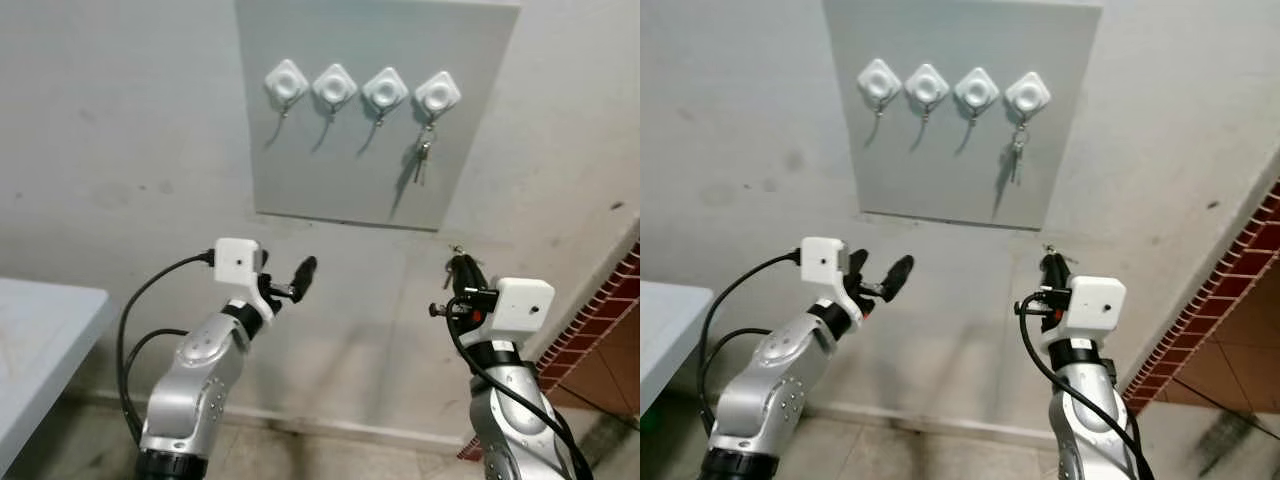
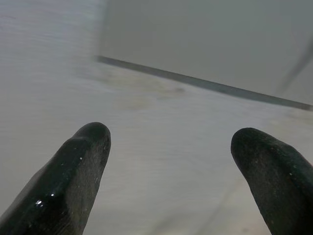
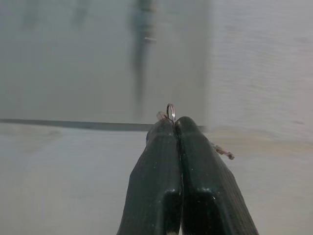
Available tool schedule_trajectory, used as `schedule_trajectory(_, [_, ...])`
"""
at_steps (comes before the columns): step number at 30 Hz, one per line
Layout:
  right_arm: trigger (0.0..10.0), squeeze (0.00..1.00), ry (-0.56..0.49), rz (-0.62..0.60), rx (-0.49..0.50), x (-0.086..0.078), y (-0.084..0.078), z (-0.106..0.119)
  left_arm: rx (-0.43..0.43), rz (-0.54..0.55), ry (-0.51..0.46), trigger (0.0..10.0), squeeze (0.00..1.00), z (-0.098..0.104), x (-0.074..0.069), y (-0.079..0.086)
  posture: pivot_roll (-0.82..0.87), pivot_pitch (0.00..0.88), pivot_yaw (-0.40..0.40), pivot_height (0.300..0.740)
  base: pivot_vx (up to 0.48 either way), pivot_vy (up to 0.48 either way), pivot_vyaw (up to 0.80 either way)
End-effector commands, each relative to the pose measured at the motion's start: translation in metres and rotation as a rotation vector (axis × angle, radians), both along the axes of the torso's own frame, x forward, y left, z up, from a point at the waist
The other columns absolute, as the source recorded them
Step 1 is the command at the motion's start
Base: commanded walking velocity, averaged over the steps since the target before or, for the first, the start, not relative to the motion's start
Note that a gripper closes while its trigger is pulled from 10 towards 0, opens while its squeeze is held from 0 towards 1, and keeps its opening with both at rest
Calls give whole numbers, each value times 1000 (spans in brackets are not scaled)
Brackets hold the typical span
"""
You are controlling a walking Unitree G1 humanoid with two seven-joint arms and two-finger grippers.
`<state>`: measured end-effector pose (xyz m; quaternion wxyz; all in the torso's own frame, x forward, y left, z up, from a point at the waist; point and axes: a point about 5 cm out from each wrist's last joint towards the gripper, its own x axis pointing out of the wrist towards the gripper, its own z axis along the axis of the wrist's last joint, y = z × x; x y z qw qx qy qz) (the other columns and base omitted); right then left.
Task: Hang keys on a hook
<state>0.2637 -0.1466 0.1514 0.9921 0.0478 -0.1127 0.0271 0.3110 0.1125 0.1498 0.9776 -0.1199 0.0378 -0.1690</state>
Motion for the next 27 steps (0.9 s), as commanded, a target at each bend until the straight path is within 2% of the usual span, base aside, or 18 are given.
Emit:
schedule_trajectory(1, [10000, 0, -9, 22, 2, 2, 2, 5, -9, 0, -8, 10000, 0, 6, 4, -4, -47, 37, -14, 740, 0, 0, 0])
schedule_trajectory(4, [10000, 0, -5, 68, 5, 4, 6, 6, -14, -38, -52, 10000, 0, 16, 7, -11, -44, 36, -19, 740, 0, 0, 0])
schedule_trajectory(6, [10000, 0, -16, 84, -4, 8, 7, 9, 12, -52, -93, 10000, 0, 24, 10, -14, -47, 37, -20, 740, 0, 0, 0])
schedule_trajectory(15, [10000, 0, -65, 133, -39, 29, 8, 26, 8, -168, -143, 10000, 0, 41, 15, -32, -53, 42, -29, 740, 0, 0, 0])
schedule_trajectory(20, [10000, 0, -99, 202, -46, 42, 15, 37, 12, -262, -203, 10000, 0, 53, 8, -46, -55, 52, -29, 740, 0, 0, 0])
schedule_trajectory(27, [10000, 0, -131, 256, -44, 54, 22, 48, 26, -318, -255, 10000, 0, 63, 1, -52, -52, 57, -25, 740, 0, 0, 0])
